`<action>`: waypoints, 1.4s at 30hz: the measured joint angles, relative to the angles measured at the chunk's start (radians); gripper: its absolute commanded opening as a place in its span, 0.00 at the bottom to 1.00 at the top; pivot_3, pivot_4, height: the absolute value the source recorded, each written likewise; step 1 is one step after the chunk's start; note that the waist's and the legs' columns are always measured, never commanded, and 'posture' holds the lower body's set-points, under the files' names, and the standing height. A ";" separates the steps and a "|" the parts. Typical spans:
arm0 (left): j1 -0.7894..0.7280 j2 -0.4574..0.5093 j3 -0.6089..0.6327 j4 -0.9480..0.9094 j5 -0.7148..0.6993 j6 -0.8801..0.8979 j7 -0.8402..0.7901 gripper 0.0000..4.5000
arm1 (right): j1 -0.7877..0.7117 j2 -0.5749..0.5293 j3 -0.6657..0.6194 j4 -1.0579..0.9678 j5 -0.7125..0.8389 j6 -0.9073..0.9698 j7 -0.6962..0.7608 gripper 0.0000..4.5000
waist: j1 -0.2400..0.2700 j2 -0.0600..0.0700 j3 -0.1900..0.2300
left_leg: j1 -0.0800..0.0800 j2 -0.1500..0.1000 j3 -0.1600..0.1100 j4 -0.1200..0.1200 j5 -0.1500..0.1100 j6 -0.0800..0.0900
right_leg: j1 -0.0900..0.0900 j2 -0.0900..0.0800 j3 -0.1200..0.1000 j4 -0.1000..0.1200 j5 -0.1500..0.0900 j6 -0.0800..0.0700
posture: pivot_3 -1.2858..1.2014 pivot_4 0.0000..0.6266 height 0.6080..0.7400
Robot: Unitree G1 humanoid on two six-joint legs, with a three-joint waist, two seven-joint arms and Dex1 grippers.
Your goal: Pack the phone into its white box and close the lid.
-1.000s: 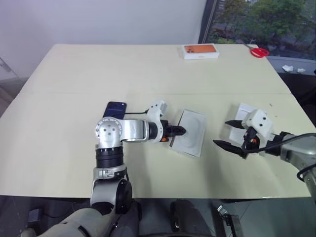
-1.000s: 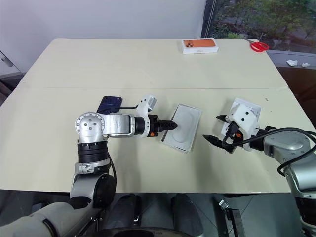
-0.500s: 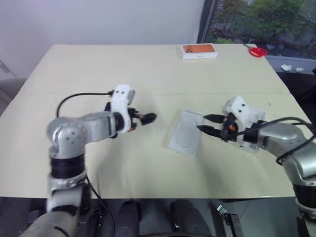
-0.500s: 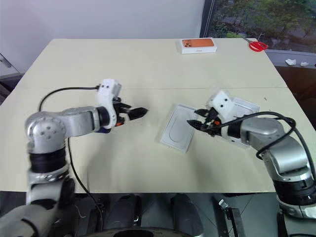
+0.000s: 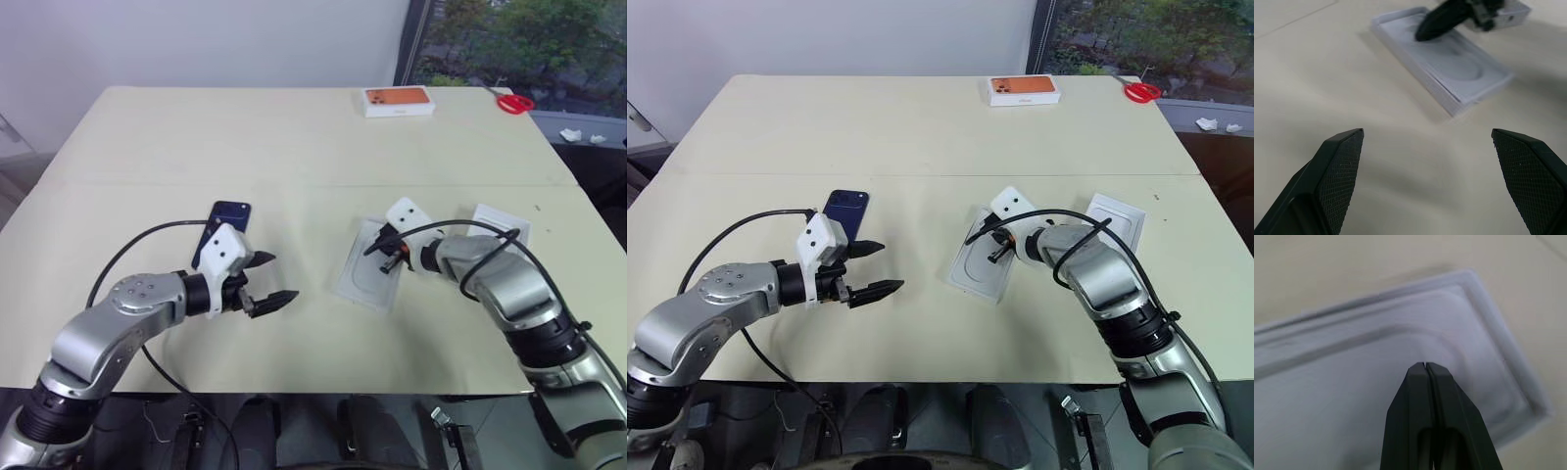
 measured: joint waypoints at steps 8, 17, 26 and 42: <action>0.039 -0.003 -0.010 -0.039 0.031 -0.015 -0.049 0.98 | -0.042 0.066 0.010 0.117 -0.085 -0.094 -0.019 0.01 | -0.002 0.000 0.000 | 0.000 0.000 0.000 0.000 0.000 0.000 | 0.000 0.000 0.000 0.001 0.000 0.000 | 0.52 0.24 0.93; 0.071 -0.022 0.011 -0.038 0.048 -0.020 -0.032 0.98 | 0.005 0.024 0.015 0.048 -0.088 -0.140 0.103 0.01 | 0.001 0.000 0.000 | 0.000 0.001 0.000 0.000 -0.001 0.001 | 0.000 0.000 0.000 0.001 0.000 0.000 | 0.52 0.24 0.93; 0.096 -0.007 0.086 -0.019 0.048 -0.018 -0.029 0.98 | 0.084 -0.119 0.071 -0.141 -0.056 -0.166 0.334 0.01 | -0.003 0.000 0.000 | 0.001 0.001 -0.001 0.000 -0.001 0.001 | 0.000 0.001 0.000 0.001 0.000 0.000 | 0.52 0.24 0.93; 0.129 0.002 0.138 -0.008 0.048 -0.009 -0.030 0.98 | 0.173 -0.291 0.124 -0.245 -0.081 -0.390 0.595 0.01 | 0.002 0.000 0.000 | 0.001 0.001 -0.001 0.000 -0.001 0.001 | 0.001 0.000 -0.001 0.000 0.000 0.000 | 0.52 0.24 0.93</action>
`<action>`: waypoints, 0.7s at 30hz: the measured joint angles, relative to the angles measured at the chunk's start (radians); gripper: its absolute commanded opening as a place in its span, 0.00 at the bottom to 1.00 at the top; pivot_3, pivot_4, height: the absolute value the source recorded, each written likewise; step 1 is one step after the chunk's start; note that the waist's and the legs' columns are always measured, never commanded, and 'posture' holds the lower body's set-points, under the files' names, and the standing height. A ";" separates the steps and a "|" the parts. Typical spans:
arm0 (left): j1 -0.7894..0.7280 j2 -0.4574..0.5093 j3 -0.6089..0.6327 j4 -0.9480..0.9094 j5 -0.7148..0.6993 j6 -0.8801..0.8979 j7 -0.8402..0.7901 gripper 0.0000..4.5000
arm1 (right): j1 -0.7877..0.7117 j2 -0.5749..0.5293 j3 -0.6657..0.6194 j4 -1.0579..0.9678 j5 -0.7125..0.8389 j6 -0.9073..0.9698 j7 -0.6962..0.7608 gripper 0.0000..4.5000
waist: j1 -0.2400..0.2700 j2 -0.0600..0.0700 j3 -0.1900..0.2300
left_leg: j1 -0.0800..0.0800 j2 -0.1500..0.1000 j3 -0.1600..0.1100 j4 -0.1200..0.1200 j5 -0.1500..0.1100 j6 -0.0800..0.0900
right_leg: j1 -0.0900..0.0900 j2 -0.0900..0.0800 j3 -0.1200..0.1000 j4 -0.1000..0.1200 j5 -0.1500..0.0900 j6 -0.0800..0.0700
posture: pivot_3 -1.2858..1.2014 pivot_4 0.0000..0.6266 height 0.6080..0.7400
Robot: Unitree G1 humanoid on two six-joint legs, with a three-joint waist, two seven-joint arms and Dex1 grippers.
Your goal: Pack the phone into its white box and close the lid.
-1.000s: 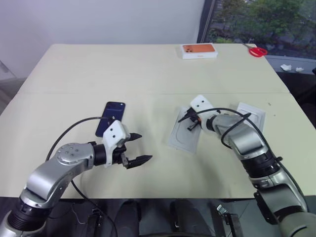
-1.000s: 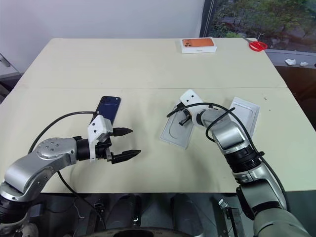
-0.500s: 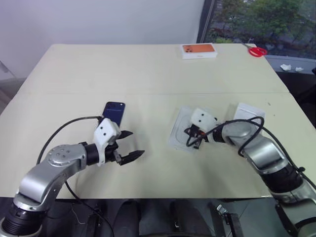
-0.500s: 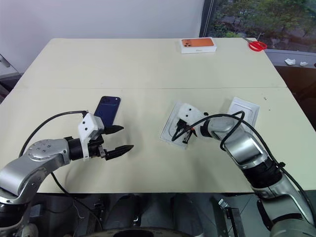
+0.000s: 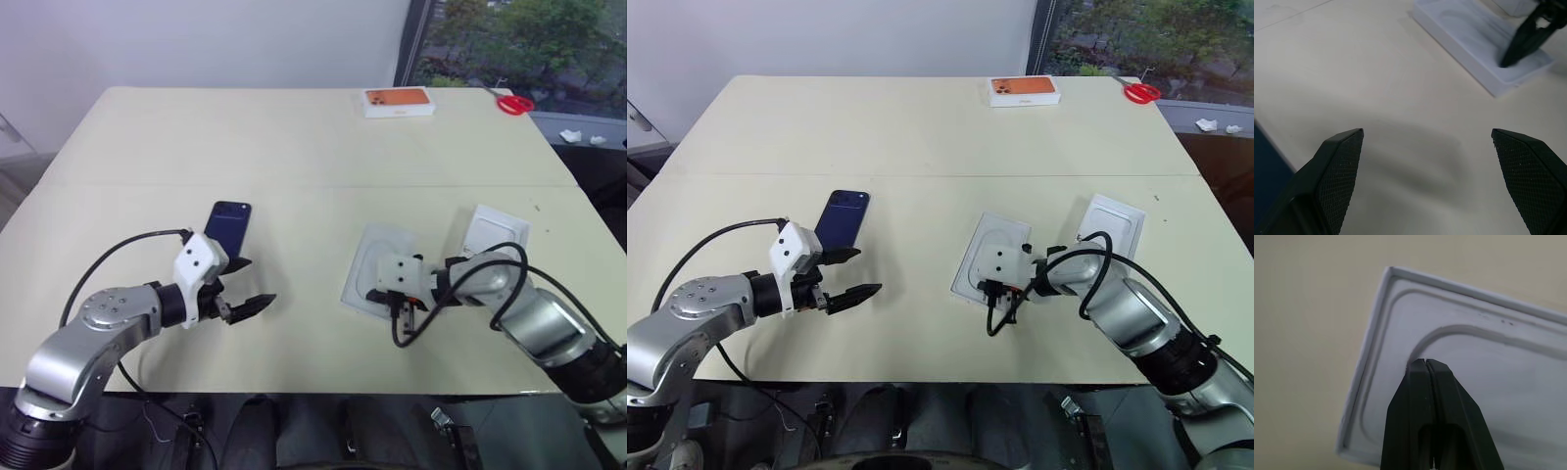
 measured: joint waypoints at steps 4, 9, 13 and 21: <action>0.005 0.003 0.003 0.011 0.001 0.000 -0.001 0.98 | -0.007 0.021 -0.009 0.052 -0.011 -0.053 0.000 0.01 | -0.002 0.000 0.000 | 0.000 0.000 0.000 0.000 0.000 0.000 | 0.000 0.000 0.000 0.000 0.000 0.000 | 0.52 0.24 0.93; 0.006 0.006 0.004 0.013 0.002 0.000 -0.001 0.98 | -0.078 0.101 -0.060 0.142 -0.025 -0.008 -0.085 0.01 | -0.003 0.000 0.000 | 0.000 0.000 0.000 0.000 0.000 0.000 | -0.001 0.000 0.000 0.000 0.000 0.000 | 0.52 0.24 0.93; 0.011 0.006 0.004 0.012 0.002 0.000 0.002 0.98 | -0.110 0.139 -0.069 0.185 -0.063 0.024 -0.145 0.01 | 0.001 0.000 0.000 | 0.000 0.000 0.000 0.000 0.000 0.000 | 0.000 0.000 0.000 0.000 0.000 0.000 | 0.52 0.24 0.93; 0.037 0.007 0.045 0.013 0.000 0.002 0.020 0.98 | -0.109 0.226 -0.040 0.218 -0.110 0.033 -0.197 0.01 | -0.005 0.000 0.000 | 0.000 0.000 0.000 0.000 0.000 0.000 | -0.001 0.000 0.000 0.001 0.000 0.000 | 0.52 0.24 0.93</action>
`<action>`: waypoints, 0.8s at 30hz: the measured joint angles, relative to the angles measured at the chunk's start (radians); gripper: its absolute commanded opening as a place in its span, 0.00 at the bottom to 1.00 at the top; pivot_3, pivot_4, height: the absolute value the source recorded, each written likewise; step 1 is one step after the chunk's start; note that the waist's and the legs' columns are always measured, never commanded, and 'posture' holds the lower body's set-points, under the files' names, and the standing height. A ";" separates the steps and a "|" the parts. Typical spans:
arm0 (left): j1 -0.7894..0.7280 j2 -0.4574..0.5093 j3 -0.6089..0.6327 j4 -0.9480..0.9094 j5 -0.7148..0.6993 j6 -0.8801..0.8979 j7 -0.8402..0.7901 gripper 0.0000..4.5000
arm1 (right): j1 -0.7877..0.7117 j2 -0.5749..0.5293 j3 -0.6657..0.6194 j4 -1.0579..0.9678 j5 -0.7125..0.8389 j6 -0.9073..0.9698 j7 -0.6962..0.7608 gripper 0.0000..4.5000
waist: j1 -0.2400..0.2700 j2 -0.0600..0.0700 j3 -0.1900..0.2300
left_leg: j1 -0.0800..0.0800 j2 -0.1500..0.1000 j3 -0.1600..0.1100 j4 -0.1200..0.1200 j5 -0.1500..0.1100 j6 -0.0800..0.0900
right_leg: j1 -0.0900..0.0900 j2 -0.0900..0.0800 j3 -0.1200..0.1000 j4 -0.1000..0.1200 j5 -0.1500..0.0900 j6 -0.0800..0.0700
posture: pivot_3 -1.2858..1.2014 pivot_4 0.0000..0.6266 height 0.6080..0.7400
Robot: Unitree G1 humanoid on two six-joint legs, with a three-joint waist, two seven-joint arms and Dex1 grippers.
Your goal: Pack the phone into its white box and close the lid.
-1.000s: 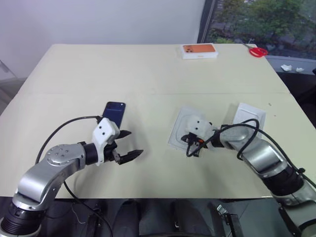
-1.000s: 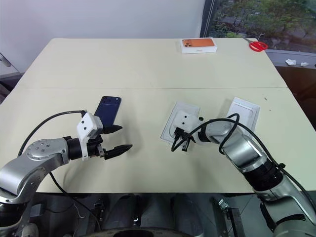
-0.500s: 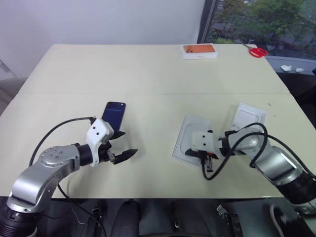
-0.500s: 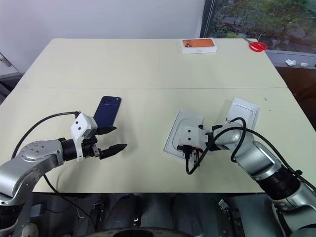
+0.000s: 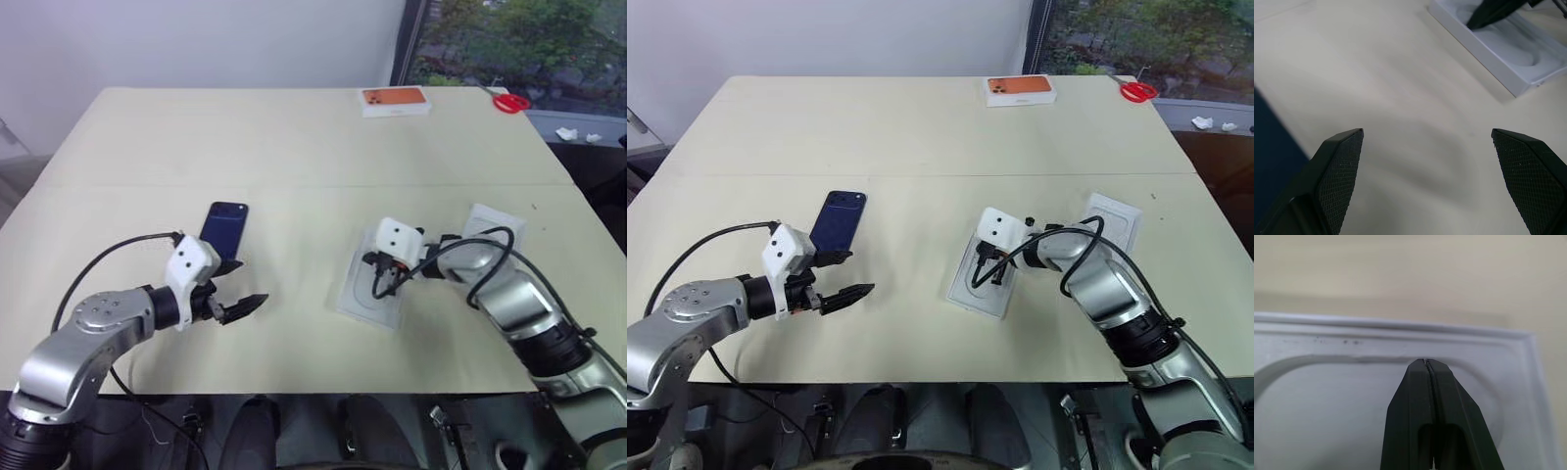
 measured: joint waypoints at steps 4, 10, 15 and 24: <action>0.031 0.000 0.037 0.001 -0.001 0.002 0.006 0.98 | -0.001 0.017 0.007 0.000 -0.002 -0.019 0.008 0.01 | 0.002 0.000 0.000 | 0.000 0.000 0.000 0.000 0.000 0.000 | 0.000 0.000 0.000 0.000 0.000 0.000 | 0.52 0.24 0.93; 0.036 -0.020 0.196 0.035 -0.046 0.073 0.083 0.99 | -0.022 -0.018 -0.010 -0.005 -0.001 -0.074 0.042 0.00 | 0.003 0.000 0.000 | 0.000 0.000 0.000 0.000 0.000 0.000 | 0.000 0.000 0.000 0.000 0.000 0.000 | 0.52 0.24 0.93; -0.113 -0.087 0.334 0.128 -0.142 0.263 0.267 0.99 | -0.076 -0.028 -0.067 -0.005 0.004 -0.119 0.051 0.00 | 0.003 -0.001 0.000 | 0.000 0.000 -0.001 0.001 0.000 0.000 | 0.001 0.000 -0.002 0.000 0.000 0.000 | 0.52 0.24 0.93; -0.553 -0.109 0.279 0.510 -0.142 0.754 0.464 0.99 | -0.178 0.275 0.047 0.019 -0.009 -0.019 -0.035 0.00 | -0.003 -0.001 0.000 | -0.001 0.000 -0.003 0.001 0.000 -0.001 | -0.002 0.000 -0.002 0.003 0.000 0.000 | 0.52 0.24 0.93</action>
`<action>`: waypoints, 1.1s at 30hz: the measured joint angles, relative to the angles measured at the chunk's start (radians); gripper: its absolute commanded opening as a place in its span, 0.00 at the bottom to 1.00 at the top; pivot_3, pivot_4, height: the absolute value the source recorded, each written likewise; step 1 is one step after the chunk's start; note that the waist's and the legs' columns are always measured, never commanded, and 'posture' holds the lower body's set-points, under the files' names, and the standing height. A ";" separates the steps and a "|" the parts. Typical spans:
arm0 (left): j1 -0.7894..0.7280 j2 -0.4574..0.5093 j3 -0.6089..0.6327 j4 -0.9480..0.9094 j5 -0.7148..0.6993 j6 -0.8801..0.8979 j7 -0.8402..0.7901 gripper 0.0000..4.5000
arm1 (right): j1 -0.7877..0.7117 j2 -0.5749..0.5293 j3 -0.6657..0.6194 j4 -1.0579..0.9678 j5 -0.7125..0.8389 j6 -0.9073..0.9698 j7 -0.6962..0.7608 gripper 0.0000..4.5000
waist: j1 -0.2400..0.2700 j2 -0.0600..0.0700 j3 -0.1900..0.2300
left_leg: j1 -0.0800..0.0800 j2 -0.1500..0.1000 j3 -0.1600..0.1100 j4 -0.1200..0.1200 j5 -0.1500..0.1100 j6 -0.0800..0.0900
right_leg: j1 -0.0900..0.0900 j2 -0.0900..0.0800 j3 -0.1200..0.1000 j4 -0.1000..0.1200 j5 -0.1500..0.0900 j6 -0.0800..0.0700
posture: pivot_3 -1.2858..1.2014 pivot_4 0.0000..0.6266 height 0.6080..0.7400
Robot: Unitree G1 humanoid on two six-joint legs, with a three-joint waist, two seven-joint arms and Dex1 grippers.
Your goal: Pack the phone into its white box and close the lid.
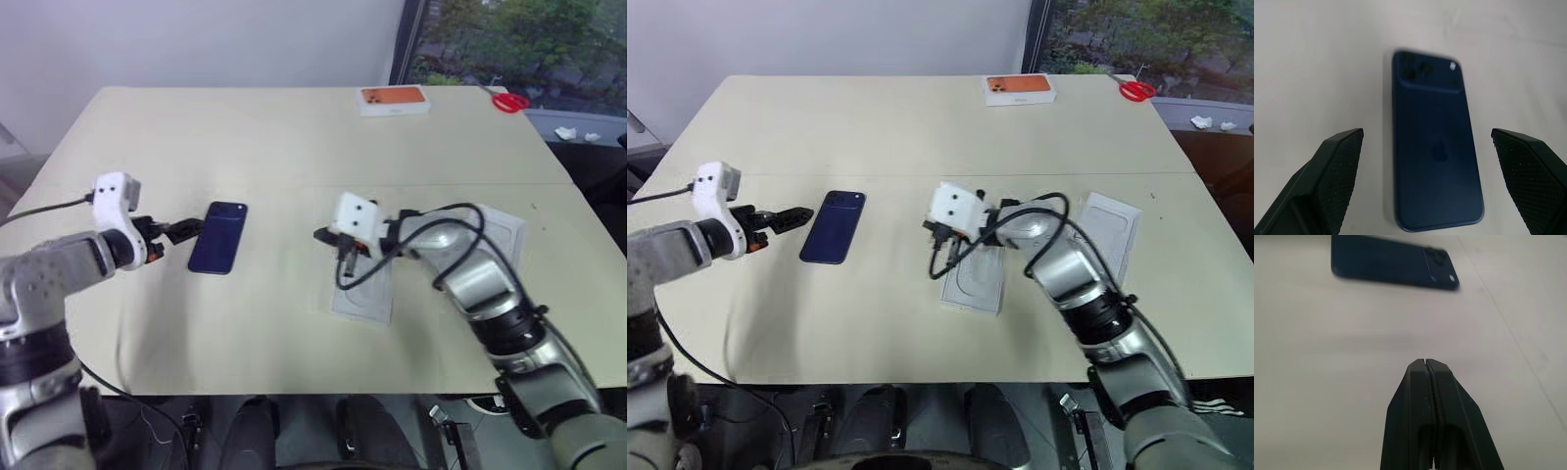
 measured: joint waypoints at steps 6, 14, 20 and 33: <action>-0.114 0.002 -0.106 0.208 0.087 -0.005 -0.038 0.99 | -0.013 0.126 0.062 0.080 -0.038 0.055 -0.077 0.00 | 0.006 0.000 0.000 | 0.000 -0.001 0.000 0.000 0.001 -0.002 | 0.000 0.000 -0.001 0.001 0.000 0.000 | 0.52 0.24 0.93; -0.181 -0.011 -0.156 0.338 0.120 -0.041 -0.179 0.99 | -0.049 0.269 0.105 0.284 -0.104 0.031 -0.193 0.00 | 0.011 0.001 -0.001 | 0.001 -0.002 0.000 0.000 0.001 -0.003 | 0.002 -0.002 -0.001 0.001 0.000 0.000 | 0.52 0.24 0.93; -0.182 -0.074 -0.120 0.307 0.116 0.013 -0.203 0.99 | -0.075 0.346 0.117 0.381 -0.124 -0.029 -0.222 0.00 | 0.011 0.001 -0.001 | 0.001 -0.002 0.000 0.000 0.001 -0.003 | 0.002 -0.002 -0.002 0.001 0.000 0.000 | 0.52 0.24 0.93; -0.114 -0.220 0.063 0.213 0.054 0.122 -0.148 0.70 | -0.083 0.376 0.119 0.431 -0.141 -0.083 -0.207 0.00 | 0.007 0.001 -0.001 | 0.001 -0.002 -0.001 0.000 0.001 -0.003 | 0.002 -0.003 -0.002 0.001 0.000 0.000 | 0.52 0.24 0.93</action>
